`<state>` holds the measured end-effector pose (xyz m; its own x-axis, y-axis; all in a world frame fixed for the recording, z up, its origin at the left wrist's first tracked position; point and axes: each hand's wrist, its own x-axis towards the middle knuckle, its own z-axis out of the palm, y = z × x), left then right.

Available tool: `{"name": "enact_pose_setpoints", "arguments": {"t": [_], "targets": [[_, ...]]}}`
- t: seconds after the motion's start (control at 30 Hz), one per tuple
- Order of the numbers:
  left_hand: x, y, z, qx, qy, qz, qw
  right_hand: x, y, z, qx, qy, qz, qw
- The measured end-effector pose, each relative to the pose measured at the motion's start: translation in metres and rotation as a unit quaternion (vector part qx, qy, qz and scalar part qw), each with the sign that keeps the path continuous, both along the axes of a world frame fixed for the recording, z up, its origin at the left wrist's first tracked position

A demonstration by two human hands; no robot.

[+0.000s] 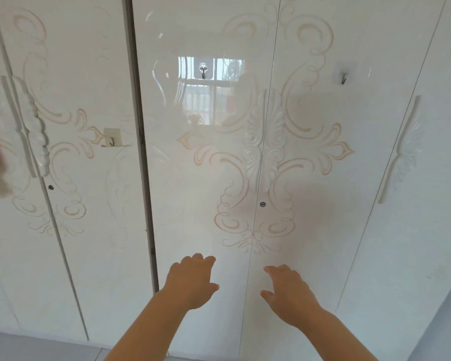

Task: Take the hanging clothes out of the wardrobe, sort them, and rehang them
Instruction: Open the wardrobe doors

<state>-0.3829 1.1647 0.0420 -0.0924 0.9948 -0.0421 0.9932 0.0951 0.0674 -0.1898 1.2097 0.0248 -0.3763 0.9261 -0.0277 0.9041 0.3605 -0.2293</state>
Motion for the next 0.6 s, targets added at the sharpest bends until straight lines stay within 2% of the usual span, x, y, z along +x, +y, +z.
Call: {"name": "enact_pose_setpoints", "arguments": {"t": [0.23,0.6], "targets": [[-0.044,0.101,0.006,0.049,0.01,-0.065,0.997,-0.042,0.084,0.022,0.032,0.003,-0.047,0.998],[-0.065,0.234,0.081,0.261,0.001,-0.155,0.953,-0.075,0.191,0.093,0.166,0.057,-0.097,0.98]]}}
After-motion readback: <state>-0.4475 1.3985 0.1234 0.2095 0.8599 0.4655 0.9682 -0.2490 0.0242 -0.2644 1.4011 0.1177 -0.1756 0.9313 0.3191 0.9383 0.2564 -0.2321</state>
